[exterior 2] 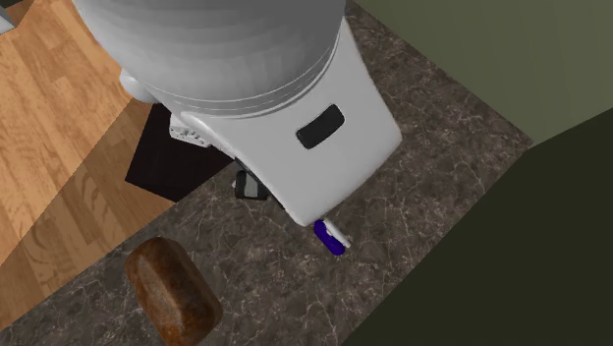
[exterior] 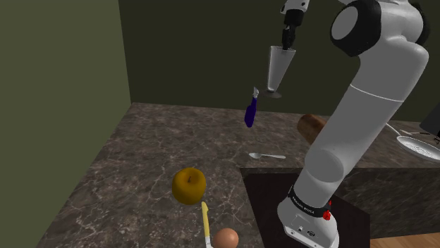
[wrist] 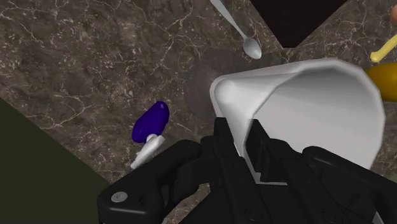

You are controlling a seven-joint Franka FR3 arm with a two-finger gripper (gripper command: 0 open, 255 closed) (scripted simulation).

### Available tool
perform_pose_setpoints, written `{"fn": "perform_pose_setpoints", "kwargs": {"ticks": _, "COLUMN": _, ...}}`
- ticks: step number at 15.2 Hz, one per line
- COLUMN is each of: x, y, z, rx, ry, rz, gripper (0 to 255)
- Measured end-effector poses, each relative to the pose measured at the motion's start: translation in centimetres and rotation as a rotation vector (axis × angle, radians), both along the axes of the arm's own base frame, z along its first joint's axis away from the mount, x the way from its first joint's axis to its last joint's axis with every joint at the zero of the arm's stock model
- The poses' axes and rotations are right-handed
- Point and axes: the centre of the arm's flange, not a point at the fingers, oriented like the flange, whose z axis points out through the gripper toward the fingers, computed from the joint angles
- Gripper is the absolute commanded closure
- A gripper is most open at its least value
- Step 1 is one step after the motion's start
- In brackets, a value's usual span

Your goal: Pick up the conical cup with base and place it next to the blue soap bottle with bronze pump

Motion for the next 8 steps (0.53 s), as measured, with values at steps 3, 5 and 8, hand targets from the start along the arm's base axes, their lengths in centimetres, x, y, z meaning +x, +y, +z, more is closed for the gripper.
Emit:
{"fn": "perform_pose_setpoints", "kwargs": {"ticks": 3, "x": 0.1, "y": 0.1, "z": 1.5, "rx": 0.0, "ry": 0.0, "rz": 0.0, "gripper": 255}}
{"fn": "perform_pose_setpoints", "kwargs": {"ticks": 5, "x": 0.1, "y": 1.6, "z": 1.7, "rx": 0.001, "ry": 0.0, "rz": 0.002, "gripper": 255}}
{"fn": "perform_pose_setpoints", "kwargs": {"ticks": 8, "x": -0.6, "y": 5.2, "z": 2.1, "rx": 0.002, "ry": -0.001, "rz": 0.002, "gripper": 255}}
